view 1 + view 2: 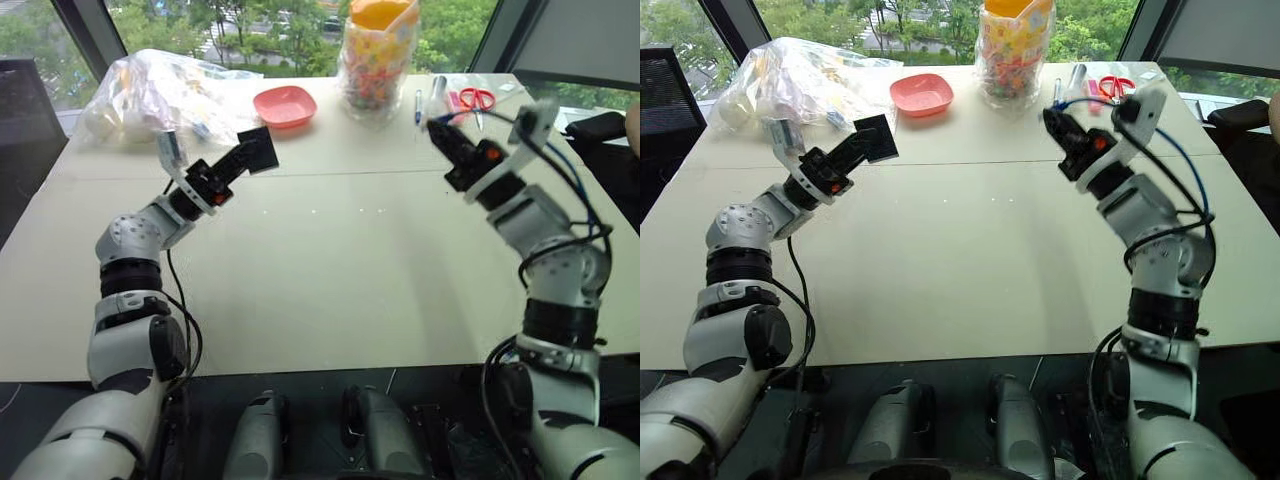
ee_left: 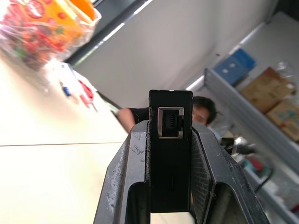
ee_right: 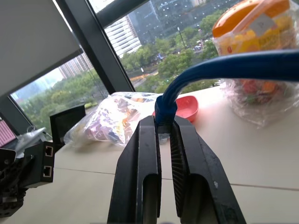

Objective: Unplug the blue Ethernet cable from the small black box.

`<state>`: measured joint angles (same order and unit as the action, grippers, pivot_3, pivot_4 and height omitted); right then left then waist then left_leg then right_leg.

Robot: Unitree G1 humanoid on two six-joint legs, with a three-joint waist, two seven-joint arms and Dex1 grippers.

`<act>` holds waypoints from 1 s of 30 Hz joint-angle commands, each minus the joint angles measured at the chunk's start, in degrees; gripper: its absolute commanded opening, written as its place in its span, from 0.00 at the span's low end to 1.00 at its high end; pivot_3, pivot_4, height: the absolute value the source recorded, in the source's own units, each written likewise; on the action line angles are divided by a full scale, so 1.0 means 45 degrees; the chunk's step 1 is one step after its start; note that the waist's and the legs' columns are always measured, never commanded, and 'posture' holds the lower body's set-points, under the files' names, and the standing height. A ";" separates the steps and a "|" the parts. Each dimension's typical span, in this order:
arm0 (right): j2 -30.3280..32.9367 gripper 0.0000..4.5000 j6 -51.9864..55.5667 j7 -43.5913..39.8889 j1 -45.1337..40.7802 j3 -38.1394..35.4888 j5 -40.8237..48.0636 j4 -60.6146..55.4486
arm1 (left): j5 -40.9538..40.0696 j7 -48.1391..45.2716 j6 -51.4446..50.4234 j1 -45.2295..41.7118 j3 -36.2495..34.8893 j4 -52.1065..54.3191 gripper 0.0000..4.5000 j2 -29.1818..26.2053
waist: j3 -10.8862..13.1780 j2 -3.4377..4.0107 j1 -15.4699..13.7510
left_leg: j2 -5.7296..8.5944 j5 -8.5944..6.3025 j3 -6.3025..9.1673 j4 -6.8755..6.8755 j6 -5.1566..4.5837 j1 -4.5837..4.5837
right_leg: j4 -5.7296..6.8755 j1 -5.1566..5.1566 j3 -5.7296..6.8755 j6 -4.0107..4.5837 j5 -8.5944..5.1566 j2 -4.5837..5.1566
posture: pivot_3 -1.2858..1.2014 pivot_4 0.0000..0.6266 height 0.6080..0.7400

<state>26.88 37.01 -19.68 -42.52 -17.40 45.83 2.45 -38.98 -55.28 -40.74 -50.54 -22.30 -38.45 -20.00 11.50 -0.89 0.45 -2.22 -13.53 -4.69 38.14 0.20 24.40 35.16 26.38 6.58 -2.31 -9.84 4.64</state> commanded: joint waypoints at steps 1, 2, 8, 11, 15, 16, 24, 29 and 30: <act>0.0846 0.01 -0.1128 -0.0425 -0.1075 0.0576 -0.2131 0.3172 | 0.1903 0.0999 0.2554 0.0654 0.1683 0.2070 0.11 0.0638 | -0.0005 -0.0008 0.0008 | 0.0006 0.0000 -0.0002 -0.0001 0.0000 0.0001 | -0.0003 -0.0002 -0.0001 0.0000 0.0001 0.0004 | 0.52 0.24 1.00; 0.0906 0.01 -0.1543 -0.0454 -0.1474 0.0701 -0.2659 0.4506 | 0.2321 0.1091 0.3180 0.0947 0.2150 0.2662 0.11 0.0855 | -0.0005 -0.0009 0.0029 | 0.0012 -0.0001 -0.0012 -0.0001 -0.0002 0.0002 | -0.0008 -0.0002 -0.0003 0.0000 0.0002 0.0005 | 0.52 0.24 1.00; 0.0402 0.01 -0.3551 -0.0692 -0.3420 0.0943 -0.4660 1.1711 | 0.3990 0.1743 0.6012 0.1845 0.3914 0.3875 0.11 0.2078 | -0.0004 -0.0009 0.0051 | 0.0026 -0.0002 -0.0063 -0.0010 -0.0009 0.0008 | -0.0005 0.0015 -0.0014 0.0045 0.0031 0.0002 | 0.52 0.24 1.00; 0.0164 0.01 -0.4886 -0.0508 -0.3843 0.1033 -0.5496 1.3352 | 0.4018 0.1618 0.6430 0.1867 0.4299 0.3727 0.11 0.2564 | -0.0002 -0.0006 0.0093 | 0.0023 -0.0002 -0.0073 -0.0013 -0.0010 0.0003 | -0.0001 0.0017 -0.0017 0.0044 0.0032 -0.0001 | 0.52 0.24 1.00; 0.0032 0.38 -0.5710 -0.0666 -0.4185 0.0751 -0.5818 1.4169 | 0.4398 0.1460 0.7400 0.1394 0.4762 0.2610 0.11 0.3071 | -0.0001 -0.0005 0.0083 | 0.0023 0.0000 -0.0074 -0.0006 -0.0011 0.0002 | 0.0006 0.0018 -0.0019 0.0031 0.0028 0.0000 | 0.52 0.24 1.00; 0.0027 0.48 -0.5773 -0.0686 -0.4190 0.0714 -0.5862 1.4170 | 0.4537 0.1411 0.7691 0.1239 0.4865 0.2259 0.11 0.3150 | -0.0002 -0.0005 0.0076 | 0.0023 0.0000 -0.0074 -0.0005 -0.0011 0.0002 | 0.0007 0.0017 -0.0019 -0.0002 0.0010 0.0000 | 0.52 0.24 1.00; -0.0426 0.99 -0.2633 -0.1155 -0.0484 0.1272 -0.5276 0.6600 | 0.5678 0.1672 1.0646 -0.0587 0.5033 -0.1723 0.11 0.3867 | -0.0004 -0.0004 -0.0073 | 0.0024 -0.0002 -0.0052 0.0000 -0.0015 0.0012 | 0.0001 0.0009 -0.0009 -0.0018 0.0003 0.0010 | 0.52 0.24 1.00; -0.1282 0.99 0.0714 0.0495 0.3276 0.0786 -0.3571 -0.1108 | 0.6869 0.2904 1.2939 -0.1826 0.5182 -0.4954 0.11 0.4392 | -0.0003 -0.0002 -0.0181 | 0.0019 -0.0023 -0.0019 -0.0005 -0.0043 0.0017 | -0.0006 0.0021 -0.0011 -0.0034 -0.0008 0.0018 | 0.52 0.24 1.00; -0.1321 0.99 0.0991 0.0705 0.3637 0.0838 -0.3570 -0.1868 | 0.7050 0.3063 1.3213 -0.1996 0.5193 -0.5431 0.11 0.4460 | -0.0003 -0.0002 -0.0209 | 0.0019 -0.0023 -0.0020 -0.0004 -0.0043 0.0021 | -0.0007 0.0027 -0.0012 -0.0036 -0.0009 0.0020 | 0.52 0.24 1.00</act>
<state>20.60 39.61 -18.24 -25.59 -11.98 28.09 2.43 -8.97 -43.01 15.30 -57.53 0.92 -60.97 -0.24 11.48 -0.90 -0.49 -2.13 -13.64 -4.78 38.14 0.01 24.49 35.13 26.50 6.53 -2.48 -9.87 4.74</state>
